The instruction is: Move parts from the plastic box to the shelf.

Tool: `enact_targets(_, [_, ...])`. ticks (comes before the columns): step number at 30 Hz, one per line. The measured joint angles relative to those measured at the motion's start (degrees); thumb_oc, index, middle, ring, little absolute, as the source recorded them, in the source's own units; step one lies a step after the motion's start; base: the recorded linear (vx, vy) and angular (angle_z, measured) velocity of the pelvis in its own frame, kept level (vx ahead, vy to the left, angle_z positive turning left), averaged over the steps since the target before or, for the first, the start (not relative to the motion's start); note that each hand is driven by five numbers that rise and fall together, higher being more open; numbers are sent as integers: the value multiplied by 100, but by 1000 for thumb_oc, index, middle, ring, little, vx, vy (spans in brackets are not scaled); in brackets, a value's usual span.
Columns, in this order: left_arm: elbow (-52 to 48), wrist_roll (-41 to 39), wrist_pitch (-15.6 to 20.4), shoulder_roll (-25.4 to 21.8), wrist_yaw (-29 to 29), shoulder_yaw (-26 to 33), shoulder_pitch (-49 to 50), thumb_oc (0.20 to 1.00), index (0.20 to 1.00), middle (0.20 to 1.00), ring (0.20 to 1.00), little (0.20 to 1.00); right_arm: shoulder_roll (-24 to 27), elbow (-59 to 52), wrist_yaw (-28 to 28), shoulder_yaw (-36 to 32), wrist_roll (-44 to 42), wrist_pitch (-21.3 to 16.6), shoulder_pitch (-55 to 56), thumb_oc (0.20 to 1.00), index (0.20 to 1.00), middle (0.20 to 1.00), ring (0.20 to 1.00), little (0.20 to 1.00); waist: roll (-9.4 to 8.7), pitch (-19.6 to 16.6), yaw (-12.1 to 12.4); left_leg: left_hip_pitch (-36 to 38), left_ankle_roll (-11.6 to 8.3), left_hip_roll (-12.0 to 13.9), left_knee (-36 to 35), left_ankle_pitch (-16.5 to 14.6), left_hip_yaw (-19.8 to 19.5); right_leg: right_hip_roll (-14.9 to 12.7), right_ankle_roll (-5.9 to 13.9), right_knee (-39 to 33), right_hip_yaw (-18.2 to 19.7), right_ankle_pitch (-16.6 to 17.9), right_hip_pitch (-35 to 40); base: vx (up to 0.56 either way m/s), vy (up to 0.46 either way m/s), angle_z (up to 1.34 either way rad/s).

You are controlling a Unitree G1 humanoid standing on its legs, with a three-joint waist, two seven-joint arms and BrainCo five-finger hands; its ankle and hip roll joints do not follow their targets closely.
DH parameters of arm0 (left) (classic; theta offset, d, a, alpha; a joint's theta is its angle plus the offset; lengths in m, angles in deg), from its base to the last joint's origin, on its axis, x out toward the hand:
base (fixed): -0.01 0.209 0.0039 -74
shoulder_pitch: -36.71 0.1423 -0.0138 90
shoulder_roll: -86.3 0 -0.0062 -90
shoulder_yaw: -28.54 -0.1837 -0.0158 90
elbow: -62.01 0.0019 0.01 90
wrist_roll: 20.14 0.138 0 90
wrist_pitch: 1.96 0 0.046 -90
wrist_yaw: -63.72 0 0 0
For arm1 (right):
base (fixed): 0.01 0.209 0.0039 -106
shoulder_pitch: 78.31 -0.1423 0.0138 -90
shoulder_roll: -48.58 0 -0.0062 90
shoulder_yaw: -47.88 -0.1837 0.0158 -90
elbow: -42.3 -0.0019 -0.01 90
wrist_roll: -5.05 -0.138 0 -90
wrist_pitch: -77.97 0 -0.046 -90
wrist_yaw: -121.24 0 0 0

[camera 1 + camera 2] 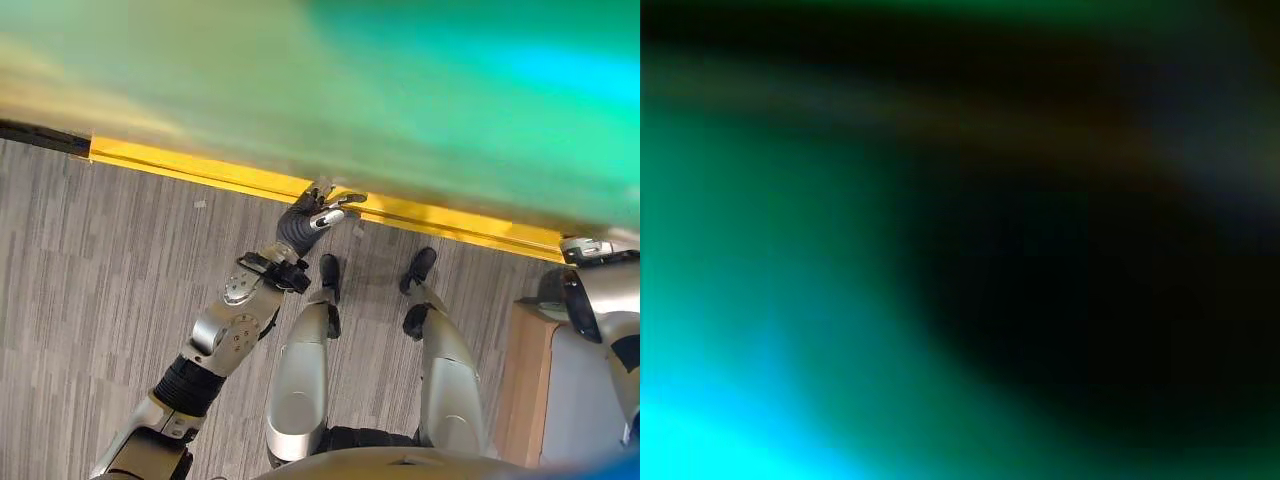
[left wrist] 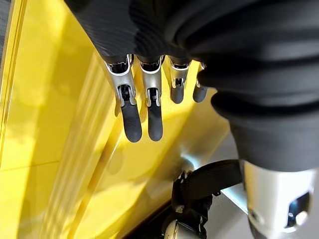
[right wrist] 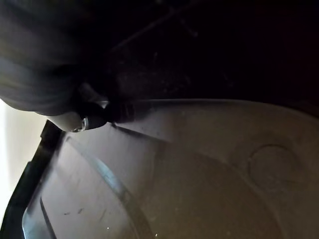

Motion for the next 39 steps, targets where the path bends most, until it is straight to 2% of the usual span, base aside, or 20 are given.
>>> enact_targets(2, [-1,-9,-18,3,-4,-18,-37,1000,1000,1000,1000,1000,-65,38,-8,24,1,61,-27,200,200,200,200,200,-8,-4,6,-92,49,65,281,-227,28,3,6,116,46,-75,-47,-31,9,-18])
enact_targets(6, [0,-16,-211,38,-11,-119,-256,1000,1000,1000,1000,1000,-87,103,-17,40,7,60,-28,200,200,200,200,200,-15,-7,-26,-104,113,49,421,-305,99,15,17,175,216,-51,-40,-31,3,-5])
enact_targets(10, [35,-63,-367,56,4,-174,-220,1000,1000,1000,1000,1000,-470,342,99,32,198,41,-74,200,200,200,200,200,-79,-27,-86,14,161,33,603,-395,243,206,-60,-355,277,500,245,-111,82,-33])
enact_targets(11, [-22,-97,-234,4,14,-100,-71,1000,1000,1000,1000,1000,-756,460,219,49,228,53,-191,200,200,200,200,200,-260,-42,63,87,290,123,630,-524,390,357,381,-870,420,1054,332,-165,-129,-135])
enact_targets(12, [-11,-86,-270,44,110,-97,-115,1000,1000,1000,1000,1000,-873,481,298,160,224,53,-211,200,200,200,200,200,-196,-41,116,80,359,375,656,-487,575,403,895,-705,405,1394,177,-205,-227,-117])
enact_targets(13, [24,-67,-397,177,185,-120,-285,1000,1000,1000,1000,1000,-820,506,293,230,225,44,-103,200,200,200,200,200,-39,-43,68,55,438,466,696,-443,450,258,919,682,382,724,-227,-172,-304,-29])
enact_targets(14, [25,-58,-399,287,207,-102,-315,1000,1000,1000,1000,1000,-773,514,291,231,220,16,75,200,200,200,200,200,-25,-52,72,85,419,470,693,-406,291,51,587,2229,413,-57,-456,-132,-431,36])
enact_targets(15, [45,-39,-378,328,191,-103,-287,1000,1000,1000,1000,1000,-688,514,297,203,214,-2,234,200,200,200,200,200,-15,-55,97,107,320,437,662,-346,103,27,405,3113,521,-459,-521,-79,-439,70])
enact_targets(16, [26,2,-346,288,136,-80,-130,1000,1000,1000,1000,1000,-578,405,298,135,212,11,468,200,200,200,200,200,-17,-95,119,110,179,353,494,-179,-126,134,130,3444,610,-874,-308,-60,-441,97])
enact_targets(19, [41,3,-209,-114,65,199,625,1000,1000,1000,1000,1000,-405,268,263,-98,217,-62,654,200,200,200,200,200,-161,-173,428,2,-68,292,243,151,-350,410,-147,2181,426,-1939,599,-140,-407,60])
enact_targets(20, [101,1,-218,-175,47,247,849,1000,1000,1000,1000,1000,-439,328,280,-130,217,-110,582,200,200,200,200,200,-134,-178,494,-33,-138,291,142,320,-401,497,-382,2102,353,-2107,631,-134,-317,21])
enact_targets(23, [110,12,-243,45,-300,97,932,1000,1000,1000,1000,1000,-609,802,333,-151,283,-200,456,200,200,200,200,200,-92,-192,575,11,-335,360,-208,654,-738,573,-713,2290,41,-2282,573,-108,-117,32])
enact_targets(24, [108,11,-241,134,-356,80,941,1000,1000,1000,1000,1000,-642,927,371,-148,358,-201,396,200,200,200,200,200,-86,-200,608,-3,-366,351,-189,668,-816,569,-706,2356,79,-2336,506,-78,56,5])
enact_targets(25, [100,12,-246,167,-404,-11,925,1000,1000,1000,1000,1000,-658,994,434,-125,433,-214,367,200,200,200,200,200,-78,-245,641,-143,-327,248,146,531,-1062,572,-672,2411,131,-2346,405,-110,103,-29])
enact_targets(27, [91,23,-244,184,-454,5,977,1000,1000,1000,1000,1000,-638,983,693,101,524,-91,204,200,200,200,200,200,-84,-249,647,-435,-65,11,1858,-423,-1395,551,-751,2650,434,-2286,163,-49,202,-51])
enact_targets(28, [89,36,-244,223,-466,19,1020,1000,1000,1000,1000,1000,-639,896,779,167,539,-11,205,200,200,200,200,200,-68,-256,603,-456,-96,25,2317,-637,-1382,534,-876,2726,485,-2207,106,-7,386,-38])
enact_targets(30, [185,39,-232,379,-531,-7,985,1000,1000,1000,1000,1000,-617,695,890,245,634,210,296,200,200,200,200,200,-15,-258,296,-198,-20,23,1795,-864,-1107,510,-686,2714,599,-2129,74,-24,339,-19])
enact_targets(32, [530,43,-230,448,-540,-142,693,1000,1000,1000,1000,1000,-487,328,977,239,697,338,599,200,200,200,200,200,1,-254,215,212,-57,-63,1100,-739,-766,337,-562,2667,751,-2025,74,-71,157,-30])
enact_targets(35, [536,41,-126,520,-495,-194,457,1000,1000,1000,1000,1000,-386,298,942,211,783,322,715,200,200,200,200,200,177,-299,122,78,-79,-154,1287,-719,-728,291,-449,2619,806,-1919,26,-82,92,-7])
enact_targets(39, [530,43,-120,442,-320,-249,264,1000,1000,1000,1000,1000,-157,314,916,32,847,309,652,200,200,200,200,200,211,-295,190,-199,42,-176,1588,-813,-741,213,-358,2610,794,-1807,-108,-26,101,5])
